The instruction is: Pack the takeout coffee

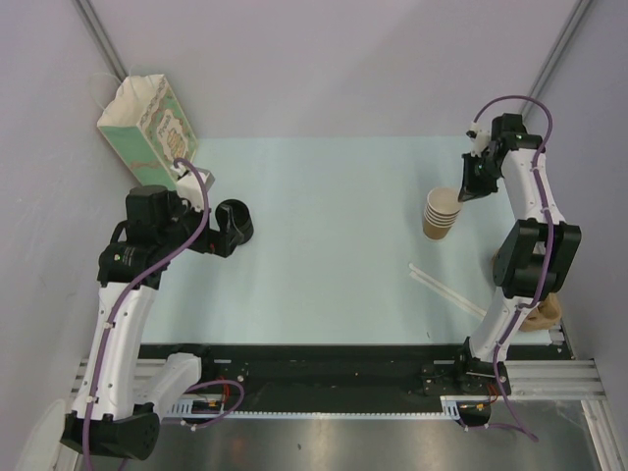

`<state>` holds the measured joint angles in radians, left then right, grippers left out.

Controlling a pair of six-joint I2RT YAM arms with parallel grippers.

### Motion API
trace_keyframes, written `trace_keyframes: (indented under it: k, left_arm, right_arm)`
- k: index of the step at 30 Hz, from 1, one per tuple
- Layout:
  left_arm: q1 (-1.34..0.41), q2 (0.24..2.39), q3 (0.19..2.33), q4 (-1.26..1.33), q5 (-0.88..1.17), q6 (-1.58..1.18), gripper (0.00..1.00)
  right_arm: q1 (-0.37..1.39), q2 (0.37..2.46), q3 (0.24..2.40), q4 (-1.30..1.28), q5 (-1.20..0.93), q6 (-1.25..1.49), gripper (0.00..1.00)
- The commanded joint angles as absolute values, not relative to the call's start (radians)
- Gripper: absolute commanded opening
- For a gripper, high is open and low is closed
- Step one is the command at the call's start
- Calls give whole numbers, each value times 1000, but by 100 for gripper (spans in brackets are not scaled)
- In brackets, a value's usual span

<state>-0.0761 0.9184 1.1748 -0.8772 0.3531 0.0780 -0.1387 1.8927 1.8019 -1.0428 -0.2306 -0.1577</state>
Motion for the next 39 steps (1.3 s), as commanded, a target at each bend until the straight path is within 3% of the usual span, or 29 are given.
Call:
trace_keyframes:
  k: [1,3,25,31,34,39]
  left_arm:
    - [-71,919,1198,-847,383,64,100]
    - [-71,919,1198,-847,385,64,99]
    - [-71,910,1195,-847,387,67,99]
    - [-71,893,1198,-848,411,84,100]
    - [-69,864,1197,-838,433,97,100]
    - [-69,859,1219,-857,440,109,99]
  right_arm:
    - [-141,1844,1853,-1066,-255,-158,6]
    - [-150,1842,1855,-1074,-268,-155,0]
    - [-215,1772,2055,-1180,-420,-161,0]
    - [-218,1715,2054,-1198,-557,-195,0]
    - [-178,1691,2040,-1207,-624,-205,0]
    - [30,1666,1987,-1195,-618,-218,0]
